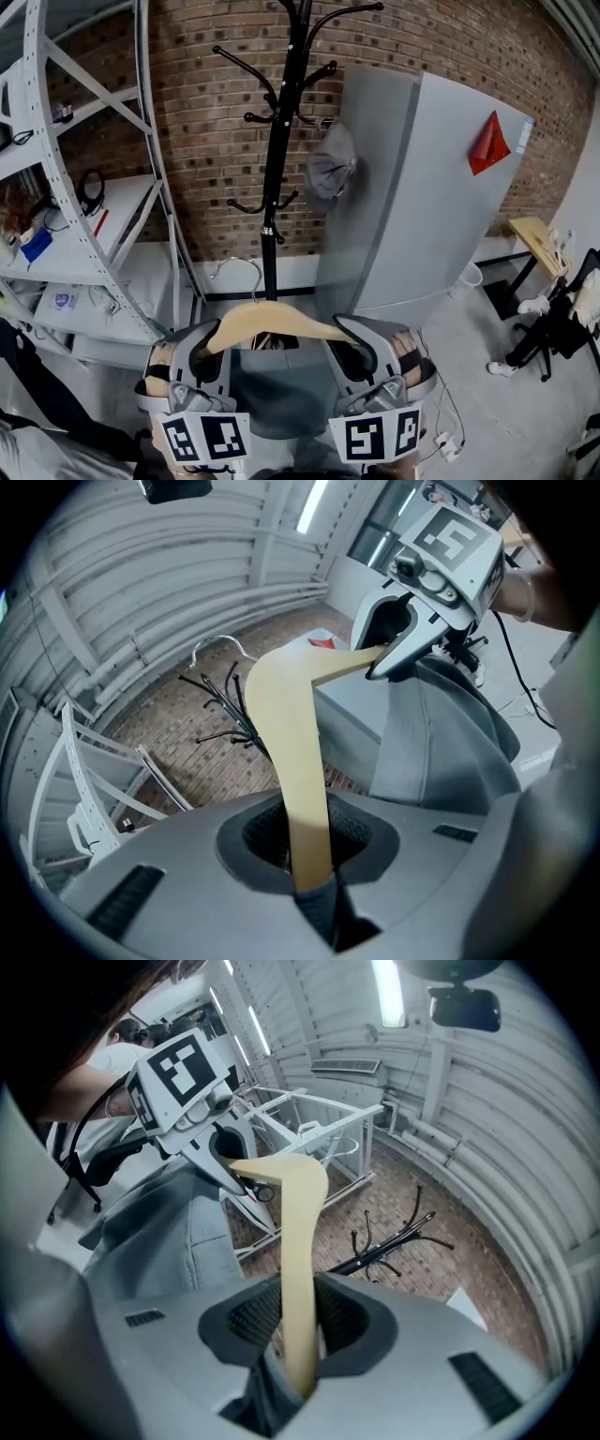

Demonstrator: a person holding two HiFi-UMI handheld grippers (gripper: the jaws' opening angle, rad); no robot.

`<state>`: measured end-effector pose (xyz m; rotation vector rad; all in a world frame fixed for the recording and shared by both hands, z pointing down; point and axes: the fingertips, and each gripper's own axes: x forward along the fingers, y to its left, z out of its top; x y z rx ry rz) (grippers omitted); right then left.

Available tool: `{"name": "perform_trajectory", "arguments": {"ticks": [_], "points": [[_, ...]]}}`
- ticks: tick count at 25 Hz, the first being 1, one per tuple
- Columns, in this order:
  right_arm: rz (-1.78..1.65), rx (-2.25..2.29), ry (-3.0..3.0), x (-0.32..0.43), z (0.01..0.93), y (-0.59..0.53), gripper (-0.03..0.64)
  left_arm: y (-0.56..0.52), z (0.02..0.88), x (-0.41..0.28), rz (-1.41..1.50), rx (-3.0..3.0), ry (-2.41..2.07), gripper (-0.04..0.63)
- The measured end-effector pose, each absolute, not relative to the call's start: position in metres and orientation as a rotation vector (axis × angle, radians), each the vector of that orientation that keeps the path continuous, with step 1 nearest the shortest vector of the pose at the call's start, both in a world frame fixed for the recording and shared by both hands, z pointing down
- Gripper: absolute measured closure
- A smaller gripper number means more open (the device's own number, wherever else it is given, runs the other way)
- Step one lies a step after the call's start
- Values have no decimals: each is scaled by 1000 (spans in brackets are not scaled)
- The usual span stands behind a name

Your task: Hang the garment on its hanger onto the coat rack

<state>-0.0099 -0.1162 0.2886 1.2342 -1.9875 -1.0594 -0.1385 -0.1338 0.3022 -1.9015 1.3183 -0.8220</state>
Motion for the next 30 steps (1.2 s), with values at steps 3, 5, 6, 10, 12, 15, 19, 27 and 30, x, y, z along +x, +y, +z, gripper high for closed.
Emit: {"name": "perform_trajectory", "arguments": {"ticks": [3,5,6,10,12,15,19,27,30], "points": [[-1065,1239,-1987,-3,288,-145,515,-164,301,-132,-814,-1894,1317,543],[-1074,1244,-1990,2,287,-164,515,-183,299,-127,-806,-1884,1318,543],[-1078,1246,-1993,5,285,-174,515,-192,297,-124,-803,-1878,1321,543],[-1092,1244,-2006,13,277,-214,515,-230,287,-116,-800,-1856,1332,543],[-1103,1242,-2012,16,273,-232,515,-248,282,-113,-797,-1844,1340,543],[-1119,1237,-2022,19,268,-259,514,-273,277,-110,-796,-1825,1352,543],[-1139,1233,-2034,22,265,-293,514,-305,274,-107,-796,-1811,1368,543],[-1158,1252,-2040,21,256,-354,514,-364,265,-109,-766,-1795,1393,543],[-1157,1268,-2035,18,255,-374,514,-385,263,-111,-761,-1792,1383,543]]}}
